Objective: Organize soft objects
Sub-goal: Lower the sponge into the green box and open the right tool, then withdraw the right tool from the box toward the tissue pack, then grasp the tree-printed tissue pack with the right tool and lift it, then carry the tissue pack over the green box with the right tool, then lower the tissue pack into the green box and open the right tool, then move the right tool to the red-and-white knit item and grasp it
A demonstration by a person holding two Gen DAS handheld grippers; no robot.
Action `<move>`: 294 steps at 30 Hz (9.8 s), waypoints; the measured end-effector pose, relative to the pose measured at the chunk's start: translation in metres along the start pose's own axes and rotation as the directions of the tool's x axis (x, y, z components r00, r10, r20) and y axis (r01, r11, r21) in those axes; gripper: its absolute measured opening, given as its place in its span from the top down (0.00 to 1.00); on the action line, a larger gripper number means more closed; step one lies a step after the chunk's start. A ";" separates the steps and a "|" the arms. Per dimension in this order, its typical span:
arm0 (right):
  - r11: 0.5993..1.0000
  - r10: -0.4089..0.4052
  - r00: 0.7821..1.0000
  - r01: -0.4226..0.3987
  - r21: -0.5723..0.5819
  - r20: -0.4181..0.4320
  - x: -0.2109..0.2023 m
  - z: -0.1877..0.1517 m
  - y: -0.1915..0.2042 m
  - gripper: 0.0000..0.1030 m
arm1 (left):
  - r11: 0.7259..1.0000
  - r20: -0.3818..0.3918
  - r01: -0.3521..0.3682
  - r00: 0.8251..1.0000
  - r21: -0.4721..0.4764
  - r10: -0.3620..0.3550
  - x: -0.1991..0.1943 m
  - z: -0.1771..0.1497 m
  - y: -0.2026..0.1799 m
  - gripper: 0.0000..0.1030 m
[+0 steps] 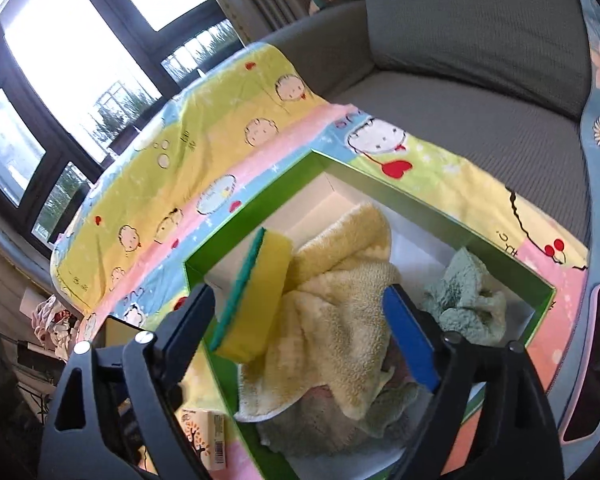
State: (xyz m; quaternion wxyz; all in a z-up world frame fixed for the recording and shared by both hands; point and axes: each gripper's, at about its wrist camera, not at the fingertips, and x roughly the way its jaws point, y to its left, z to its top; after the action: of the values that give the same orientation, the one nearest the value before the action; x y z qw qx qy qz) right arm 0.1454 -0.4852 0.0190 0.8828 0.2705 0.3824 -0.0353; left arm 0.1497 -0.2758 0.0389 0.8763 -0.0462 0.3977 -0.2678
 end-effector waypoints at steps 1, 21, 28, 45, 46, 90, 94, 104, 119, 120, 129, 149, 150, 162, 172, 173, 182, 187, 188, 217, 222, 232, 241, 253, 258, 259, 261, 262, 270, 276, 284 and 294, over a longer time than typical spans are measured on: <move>1.000 0.009 1.000 -0.009 -0.005 0.008 -0.004 0.000 0.001 0.14 | 1.000 0.016 -0.009 1.000 -0.008 0.009 -0.012 -0.002 0.003 0.35; 0.962 0.181 0.980 -0.193 -0.194 -0.080 -0.027 -0.053 0.079 0.06 | 0.861 0.028 -0.355 0.920 -0.365 0.392 -0.176 -0.122 0.103 0.18; 0.954 0.109 0.975 -0.157 -0.256 -0.191 0.010 -0.088 0.119 0.06 | 0.786 -0.024 -0.444 0.876 -0.431 0.481 -0.189 -0.172 0.134 0.17; 0.931 -0.147 0.947 0.034 -0.364 -0.286 0.077 -0.153 0.129 0.09 | 0.728 -0.071 -0.430 0.881 -0.533 0.468 -0.192 -0.201 0.176 0.16; 0.929 -0.149 0.944 0.033 -0.367 -0.294 0.080 -0.155 0.129 0.12 | 0.726 -0.072 -0.431 0.880 -0.536 0.470 -0.194 -0.202 0.178 0.16; 0.821 0.211 0.864 -0.410 -0.397 -0.458 0.018 -0.180 0.181 0.25 | 0.762 -0.049 -0.360 0.916 -0.538 0.398 -0.169 -0.198 0.166 0.16; 0.833 0.254 0.843 -0.440 -0.335 -0.474 0.024 -0.176 0.173 0.35 | 0.770 -0.066 -0.324 0.936 -0.550 0.347 -0.154 -0.196 0.162 0.16; 0.859 0.277 0.757 -0.471 -0.201 -0.592 0.062 -0.181 0.164 0.48 | 0.807 -0.083 -0.285 0.955 -0.517 0.284 -0.118 -0.183 0.149 0.45; 0.867 0.269 0.698 -0.476 -0.150 -0.663 0.091 -0.187 0.162 0.48 | 0.846 -0.146 -0.257 0.966 -0.467 0.213 -0.082 -0.176 0.145 0.49; 0.865 0.268 0.699 -0.477 -0.153 -0.663 0.092 -0.187 0.163 0.48 | 0.847 -0.143 -0.257 0.966 -0.465 0.214 -0.082 -0.175 0.144 0.49; 0.829 0.291 0.695 -0.526 -0.190 -0.657 0.081 -0.195 0.178 0.56 | 0.849 -0.109 -0.241 0.971 -0.471 0.215 -0.088 -0.174 0.139 0.49; 0.765 0.409 0.780 -0.576 -0.288 -0.474 0.004 -0.170 0.186 0.55 | 0.919 0.125 -0.139 0.972 -0.369 0.197 -0.151 -0.158 0.092 0.49; 0.763 0.412 0.782 -0.577 -0.292 -0.468 0.002 -0.169 0.187 0.55 | 0.921 0.133 -0.138 0.971 -0.365 0.199 -0.153 -0.158 0.090 0.49; 0.752 0.463 0.806 -0.578 -0.317 -0.370 -0.028 -0.151 0.174 0.54 | 0.953 0.195 -0.117 0.965 -0.280 0.176 -0.160 -0.140 0.065 0.49; 0.801 0.475 0.840 -0.536 -0.267 -0.262 -0.042 -0.120 0.137 0.54 | 0.982 0.195 -0.082 0.974 -0.169 0.115 -0.135 -0.110 0.030 0.49; 0.805 0.473 0.844 -0.531 -0.265 -0.254 -0.043 -0.118 0.134 0.54 | 0.984 0.194 -0.076 0.975 -0.159 0.107 -0.132 -0.109 0.028 0.49; 0.859 0.439 0.880 -0.470 -0.203 -0.183 -0.042 -0.096 0.098 0.54 | 0.996 0.166 -0.026 0.985 -0.088 0.041 -0.098 -0.090 0.004 0.49; 0.882 0.423 0.893 -0.445 -0.158 -0.152 -0.040 -0.086 0.079 0.54 | 0.998 0.146 0.000 0.989 -0.055 0.009 -0.082 -0.082 -0.008 0.49; 0.886 0.417 0.897 -0.438 -0.153 -0.148 -0.039 -0.085 0.076 0.54 | 0.999 0.140 0.006 0.990 -0.051 0.001 -0.079 -0.081 -0.009 0.49; 0.965 0.262 0.963 -0.260 0.046 -0.056 -0.022 -0.039 -0.008 0.54 | 0.977 -0.051 0.207 0.978 0.049 -0.204 0.016 -0.040 -0.056 0.49; 0.975 0.210 0.975 -0.202 0.097 -0.076 -0.012 -0.038 -0.023 0.54 | 0.969 -0.123 0.242 0.964 0.042 -0.236 0.039 -0.038 -0.056 0.49; 0.984 0.123 0.989 -0.112 0.138 -0.079 -0.005 -0.037 -0.040 0.56 | 0.958 -0.209 0.279 0.942 0.061 -0.261 0.061 -0.039 -0.064 0.50; 0.988 0.088 0.995 -0.081 0.129 -0.054 -0.007 -0.035 -0.042 0.54 | 0.972 -0.192 0.227 0.959 0.068 -0.210 0.063 -0.038 -0.063 0.47; 0.991 0.107 0.994 -0.108 0.084 0.017 -0.029 -0.036 -0.026 0.21 | 0.993 -0.053 0.121 0.991 -0.013 -0.122 -0.008 -0.045 -0.031 0.22; 0.993 0.114 0.992 -0.116 0.036 0.060 -0.043 -0.040 -0.015 0.14 | 0.999 0.032 0.010 0.999 -0.049 -0.009 -0.056 -0.060 -0.005 0.17; 0.993 0.116 0.991 -0.118 0.027 0.068 -0.045 -0.040 -0.013 0.13 | 0.998 0.048 -0.015 0.999 -0.069 0.018 -0.070 -0.066 0.005 0.17; 0.992 0.123 0.989 -0.124 0.011 0.076 -0.049 -0.042 -0.007 0.12 | 0.993 0.065 -0.054 0.996 -0.106 0.061 -0.088 -0.075 0.019 0.16; 0.992 0.126 0.989 -0.127 0.003 0.079 -0.050 -0.043 -0.005 0.11 | 0.986 0.078 -0.096 0.991 -0.139 0.107 -0.102 -0.081 0.030 0.16; 0.985 0.157 0.984 -0.150 -0.085 0.086 -0.056 -0.055 0.032 0.09 | 0.878 0.093 -0.350 0.912 -0.325 0.398 -0.170 -0.120 0.076 0.16; 0.964 0.238 0.971 -0.238 -0.115 -0.013 -0.036 -0.070 0.069 0.12 | 0.807 0.067 -0.411 0.874 -0.423 0.481 -0.190 -0.159 0.109 0.16; 0.969 0.220 0.961 -0.235 -0.078 -0.168 0.034 -0.069 0.133 0.36 | 0.766 0.071 -0.390 0.869 -0.512 0.490 -0.198 -0.173 0.137 0.16; 0.984 -0.013 0.967 -0.033 -0.176 -0.255 0.136 -0.059 0.178 0.68 | 0.738 0.064 -0.351 0.881 -0.576 0.469 -0.207 -0.180 0.160 0.16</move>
State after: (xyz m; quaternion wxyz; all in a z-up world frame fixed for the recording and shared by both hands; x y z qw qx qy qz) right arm 0.2505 -0.2837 -0.0284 0.8473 0.1943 0.4928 0.0387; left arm -0.0226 -0.0107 0.0090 0.8990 -0.2332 0.3652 0.0646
